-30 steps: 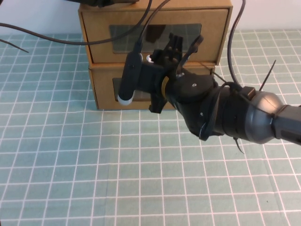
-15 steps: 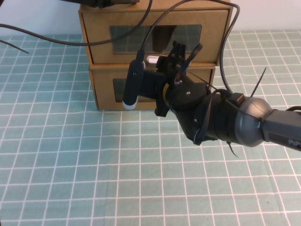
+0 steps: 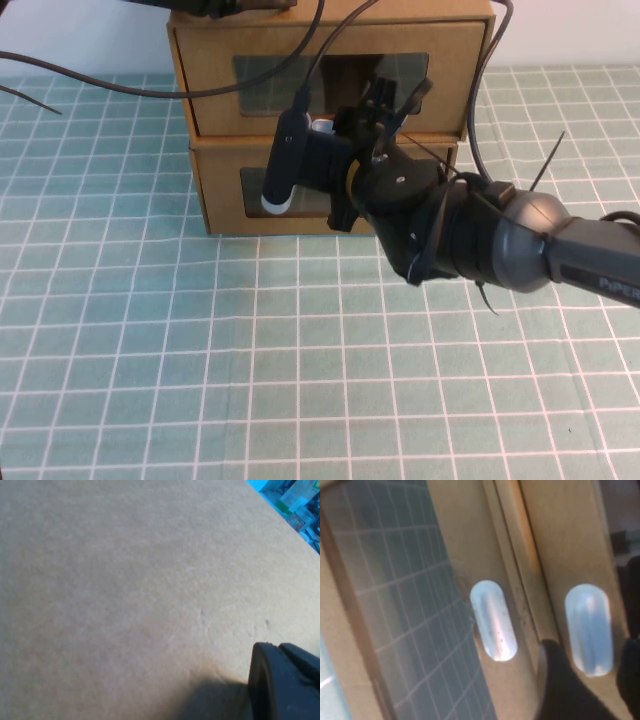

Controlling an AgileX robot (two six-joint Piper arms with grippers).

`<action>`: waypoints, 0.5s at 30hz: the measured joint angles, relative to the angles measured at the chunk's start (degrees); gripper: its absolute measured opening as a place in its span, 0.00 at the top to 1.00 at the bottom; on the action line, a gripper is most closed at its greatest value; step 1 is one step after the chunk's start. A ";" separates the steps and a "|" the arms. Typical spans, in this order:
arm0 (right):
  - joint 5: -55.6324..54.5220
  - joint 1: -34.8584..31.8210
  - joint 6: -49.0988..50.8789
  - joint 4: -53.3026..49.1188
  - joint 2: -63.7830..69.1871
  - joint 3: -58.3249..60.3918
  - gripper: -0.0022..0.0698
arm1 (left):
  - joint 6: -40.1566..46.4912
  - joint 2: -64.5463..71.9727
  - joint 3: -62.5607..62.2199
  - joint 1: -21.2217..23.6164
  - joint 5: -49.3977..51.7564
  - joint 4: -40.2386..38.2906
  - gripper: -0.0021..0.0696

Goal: Open the shoe box
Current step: 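Pull the top drawer of the cardboard box fully open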

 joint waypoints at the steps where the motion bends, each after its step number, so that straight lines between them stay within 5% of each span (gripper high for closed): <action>1: 0.00 -0.29 0.00 0.00 0.62 -0.51 0.64 | 0.00 0.00 0.00 0.00 0.00 0.00 0.98; 4: 0.00 -0.53 0.13 0.00 1.68 -2.11 0.68 | 0.12 0.00 0.00 0.00 0.00 0.00 0.98; 9: -0.82 -0.76 0.13 0.15 2.03 -2.87 0.91 | 0.12 0.07 0.00 0.00 -0.20 0.11 0.98; 15: -1.71 -0.93 -0.17 0.15 2.03 -2.87 0.94 | 0.12 0.07 0.00 0.10 -0.20 0.17 0.98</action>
